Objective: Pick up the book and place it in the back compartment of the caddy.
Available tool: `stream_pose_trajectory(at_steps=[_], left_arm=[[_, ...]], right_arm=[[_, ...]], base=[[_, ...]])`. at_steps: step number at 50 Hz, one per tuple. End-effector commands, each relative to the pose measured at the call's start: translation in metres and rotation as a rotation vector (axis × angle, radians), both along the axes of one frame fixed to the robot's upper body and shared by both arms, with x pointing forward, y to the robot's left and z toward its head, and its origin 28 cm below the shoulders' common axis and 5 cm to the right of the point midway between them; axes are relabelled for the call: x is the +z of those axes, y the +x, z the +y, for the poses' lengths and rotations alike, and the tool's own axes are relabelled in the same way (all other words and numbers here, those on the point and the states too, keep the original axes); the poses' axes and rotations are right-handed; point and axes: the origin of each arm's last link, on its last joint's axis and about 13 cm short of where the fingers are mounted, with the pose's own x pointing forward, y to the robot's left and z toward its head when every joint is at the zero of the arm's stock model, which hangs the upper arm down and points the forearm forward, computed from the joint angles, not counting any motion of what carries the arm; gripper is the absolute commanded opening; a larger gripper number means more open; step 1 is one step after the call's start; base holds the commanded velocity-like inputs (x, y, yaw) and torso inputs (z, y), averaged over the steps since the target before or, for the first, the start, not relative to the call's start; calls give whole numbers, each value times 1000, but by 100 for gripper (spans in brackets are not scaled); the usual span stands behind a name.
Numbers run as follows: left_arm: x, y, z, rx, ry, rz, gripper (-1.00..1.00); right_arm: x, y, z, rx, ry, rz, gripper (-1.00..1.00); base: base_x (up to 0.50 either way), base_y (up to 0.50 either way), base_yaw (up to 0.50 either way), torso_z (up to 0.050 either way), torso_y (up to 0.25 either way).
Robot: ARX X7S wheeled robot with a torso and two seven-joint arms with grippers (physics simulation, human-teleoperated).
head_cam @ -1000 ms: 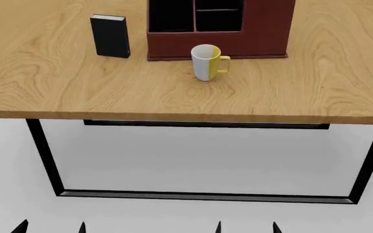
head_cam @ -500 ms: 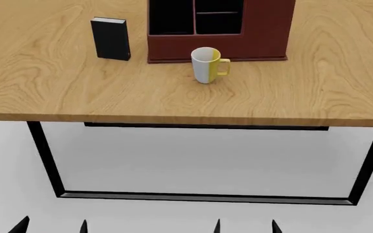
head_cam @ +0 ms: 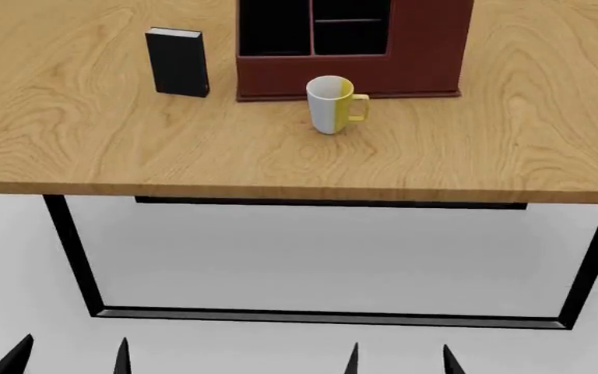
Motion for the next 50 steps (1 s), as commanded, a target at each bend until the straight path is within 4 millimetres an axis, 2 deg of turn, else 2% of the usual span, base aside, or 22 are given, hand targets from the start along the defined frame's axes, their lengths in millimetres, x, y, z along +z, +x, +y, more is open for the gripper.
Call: stream_pose_trajectory(at_steps=[1, 8, 26, 31, 32, 40, 50], left_arm=[[12, 7, 4, 8, -13, -8, 100], [25, 15, 10, 20, 9, -10, 100], [67, 35, 25, -35, 12, -31, 100], [77, 41, 29, -44, 44, -31, 100], [78, 41, 30, -49, 41, -27, 100], [91, 52, 33, -55, 76, -23, 100], [106, 64, 37, -56, 114, -34, 100]], right_arm=[[22, 3, -6, -31, -23, -52, 100], [53, 10, -14, -72, -53, -122, 100], [113, 20, -37, -164, -125, -256, 100], [125, 21, -41, -178, -117, -287, 100], [137, 21, -45, -194, -129, -315, 100], [176, 18, -55, -245, -158, -411, 100], [208, 14, -63, -287, -182, -483, 100]], base=[[0, 0, 0, 0, 0], [0, 0, 0, 0, 0], [0, 0, 0, 0, 0], [0, 0, 0, 0, 0], [0, 0, 0, 0, 0], [0, 0, 0, 0, 0], [0, 0, 0, 0, 0]])
